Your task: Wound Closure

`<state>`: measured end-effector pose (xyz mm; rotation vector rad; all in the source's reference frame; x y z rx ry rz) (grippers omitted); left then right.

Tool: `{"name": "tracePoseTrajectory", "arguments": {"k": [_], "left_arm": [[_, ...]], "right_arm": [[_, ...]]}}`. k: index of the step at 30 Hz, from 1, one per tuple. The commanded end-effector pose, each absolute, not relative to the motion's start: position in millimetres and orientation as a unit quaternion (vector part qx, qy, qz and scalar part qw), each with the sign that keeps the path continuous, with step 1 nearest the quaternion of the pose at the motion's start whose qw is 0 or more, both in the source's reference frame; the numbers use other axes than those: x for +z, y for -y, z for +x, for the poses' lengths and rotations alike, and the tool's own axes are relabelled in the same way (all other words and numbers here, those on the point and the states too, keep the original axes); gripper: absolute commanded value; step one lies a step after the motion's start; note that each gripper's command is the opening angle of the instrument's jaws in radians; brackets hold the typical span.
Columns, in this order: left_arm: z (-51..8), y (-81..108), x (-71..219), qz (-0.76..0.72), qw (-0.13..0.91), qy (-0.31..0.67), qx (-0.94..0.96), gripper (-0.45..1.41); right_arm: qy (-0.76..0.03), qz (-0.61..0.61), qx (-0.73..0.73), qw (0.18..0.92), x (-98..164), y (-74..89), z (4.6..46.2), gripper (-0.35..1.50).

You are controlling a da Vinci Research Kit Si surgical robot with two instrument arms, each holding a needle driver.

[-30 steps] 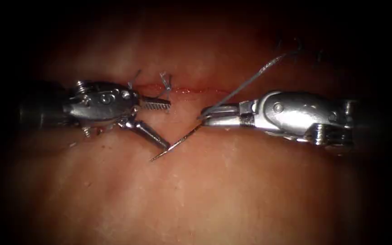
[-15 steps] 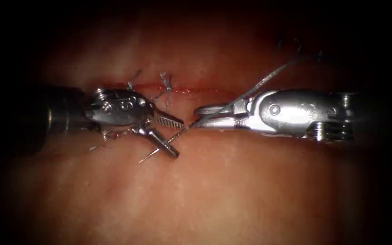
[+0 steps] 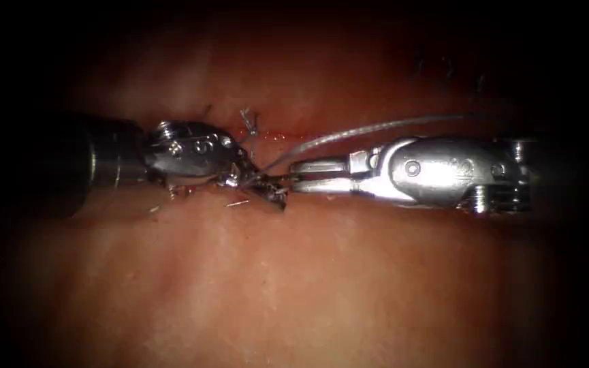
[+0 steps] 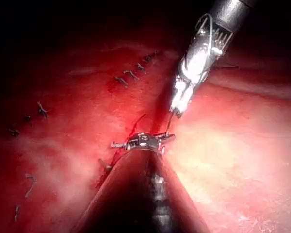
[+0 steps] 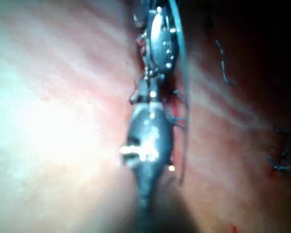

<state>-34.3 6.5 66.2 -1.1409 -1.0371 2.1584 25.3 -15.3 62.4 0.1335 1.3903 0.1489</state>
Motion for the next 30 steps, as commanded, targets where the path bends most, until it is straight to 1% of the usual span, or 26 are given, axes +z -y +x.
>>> {"name": "tracePoseTrajectory", "arguments": {"k": [1,3,5,11,14,16,20,23,25,28,30], "left_arm": [[-35.3,-7.1,66.8,-0.429,0.254,0.366,0.786,-0.45],[-35.9,-7.5,66.8,-0.445,0.272,0.349,0.779,-0.45],[-36.2,-8.1,66.7,-0.456,0.290,0.331,0.774,-0.45],[-35.5,-10.2,65.8,-0.481,0.334,0.302,0.752,-0.45],[-35.3,-10.7,65.5,-0.487,0.344,0.298,0.745,-0.45],[-35.5,-10.6,65.4,-0.489,0.349,0.295,0.743,-0.45],[-35.8,-10.4,65.3,-0.488,0.352,0.292,0.743,-0.45],[-36.3,-10.3,65.5,-0.489,0.355,0.289,0.743,-0.45],[-36.4,-10.3,65.6,-0.488,0.356,0.287,0.743,-0.45],[-36.3,-10.4,65.6,-0.488,0.358,0.286,0.743,-0.45],[-36.4,-10.4,65.6,-0.488,0.357,0.287,0.743,-0.45]], "right_arm": [[-0.635,0.063,0.112,0.761,62.1,14.4,25.9,1.15],[-0.623,0.044,0.157,0.765,61.5,13.8,25.7,1.25],[-0.607,0.025,0.184,0.773,61.1,13.7,25.7,1.26],[-0.552,-0.037,0.253,0.793,60.1,14.6,25.1,1.16],[-0.529,-0.069,0.256,0.806,59.5,15.1,24.8,1.11],[-0.523,-0.101,0.263,0.805,59.4,15.2,25.0,1.06],[-0.529,-0.143,0.286,0.786,59.5,15.0,25.1,1.05],[-0.517,-0.198,0.293,0.780,59.5,14.9,25.9,1.00],[-0.510,-0.215,0.288,0.781,59.5,14.9,26.1,1.00],[-0.497,-0.245,0.274,0.786,59.7,14.9,26.2,0.88],[-0.494,-0.249,0.271,0.787,59.8,15.0,26.4,0.85]]}}
